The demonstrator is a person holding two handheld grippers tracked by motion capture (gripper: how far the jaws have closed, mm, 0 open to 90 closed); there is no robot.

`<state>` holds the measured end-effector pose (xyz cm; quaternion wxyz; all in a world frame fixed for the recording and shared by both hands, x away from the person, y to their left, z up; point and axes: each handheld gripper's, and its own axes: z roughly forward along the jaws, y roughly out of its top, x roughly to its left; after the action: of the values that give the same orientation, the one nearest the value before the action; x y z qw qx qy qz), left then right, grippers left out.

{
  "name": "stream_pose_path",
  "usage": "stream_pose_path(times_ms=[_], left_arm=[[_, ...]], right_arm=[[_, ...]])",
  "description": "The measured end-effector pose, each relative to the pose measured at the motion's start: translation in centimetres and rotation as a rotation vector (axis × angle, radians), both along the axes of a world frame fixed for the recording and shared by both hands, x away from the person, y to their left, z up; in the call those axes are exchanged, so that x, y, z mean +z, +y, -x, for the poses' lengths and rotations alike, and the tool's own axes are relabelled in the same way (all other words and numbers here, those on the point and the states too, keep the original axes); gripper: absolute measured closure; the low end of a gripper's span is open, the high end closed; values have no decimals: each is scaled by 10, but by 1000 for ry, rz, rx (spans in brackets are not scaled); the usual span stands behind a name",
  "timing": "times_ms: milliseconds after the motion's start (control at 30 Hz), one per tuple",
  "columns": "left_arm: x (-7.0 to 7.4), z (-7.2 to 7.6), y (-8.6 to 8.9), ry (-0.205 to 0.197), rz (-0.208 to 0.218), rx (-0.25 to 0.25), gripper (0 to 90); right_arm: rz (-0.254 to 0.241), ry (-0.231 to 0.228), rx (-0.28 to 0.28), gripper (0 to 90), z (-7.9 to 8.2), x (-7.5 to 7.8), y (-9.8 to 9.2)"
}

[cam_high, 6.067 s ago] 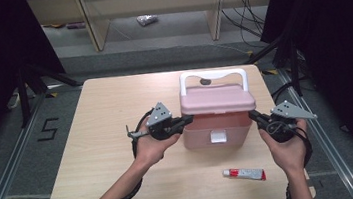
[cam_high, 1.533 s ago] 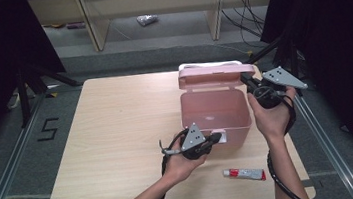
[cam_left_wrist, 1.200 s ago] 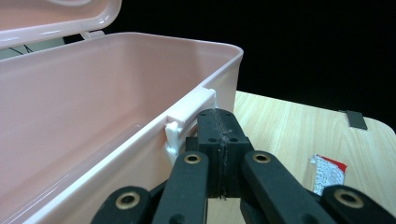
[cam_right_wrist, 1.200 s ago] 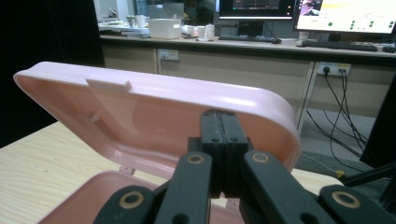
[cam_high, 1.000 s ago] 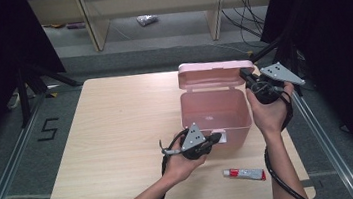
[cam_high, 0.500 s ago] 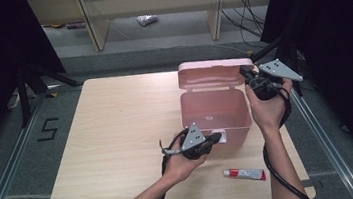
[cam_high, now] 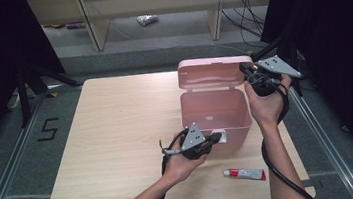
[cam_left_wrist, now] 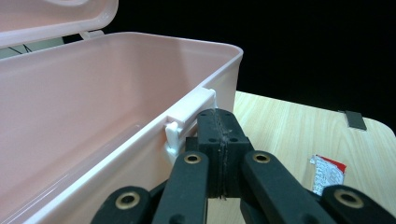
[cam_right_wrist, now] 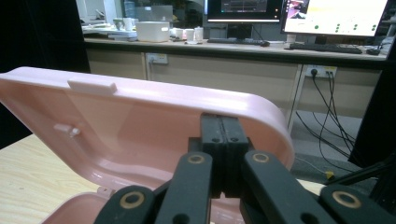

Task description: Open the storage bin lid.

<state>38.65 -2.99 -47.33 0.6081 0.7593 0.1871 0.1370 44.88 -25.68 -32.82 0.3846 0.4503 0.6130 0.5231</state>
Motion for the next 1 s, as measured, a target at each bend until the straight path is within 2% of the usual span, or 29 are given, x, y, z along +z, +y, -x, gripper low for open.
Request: stream_pose_path(times_ms=[200,367,400,433,467,533,633,667,767,1000], left_arm=[[0,0,0,-1,2,0,892],[0,0,0,-2,2,0,892],[0,0,0,-1,3,0,892],[0,0,0,-1,3,0,892],[0,0,0,-1,3,0,892],[0,0,0,0,4,0,892],[0,0,0,-1,4,0,892],[0,0,0,-1,4,0,892],[-1,0,0,0,6,0,892],[-1,0,0,1,7,0,892]], right_arm=[[11,-11,-9,900,-7,1,-1],[-6,6,-13,900,-12,1,0],[0,-6,-17,900,-13,2,0],[4,2,-21,900,-13,2,-1],[-13,4,-23,900,-14,2,1],[2,-4,-24,900,-17,2,0],[-12,5,-36,900,-19,3,2],[5,-7,-33,900,-21,3,1],[-14,4,-35,900,-25,4,1],[-10,3,-47,900,-32,4,2]])
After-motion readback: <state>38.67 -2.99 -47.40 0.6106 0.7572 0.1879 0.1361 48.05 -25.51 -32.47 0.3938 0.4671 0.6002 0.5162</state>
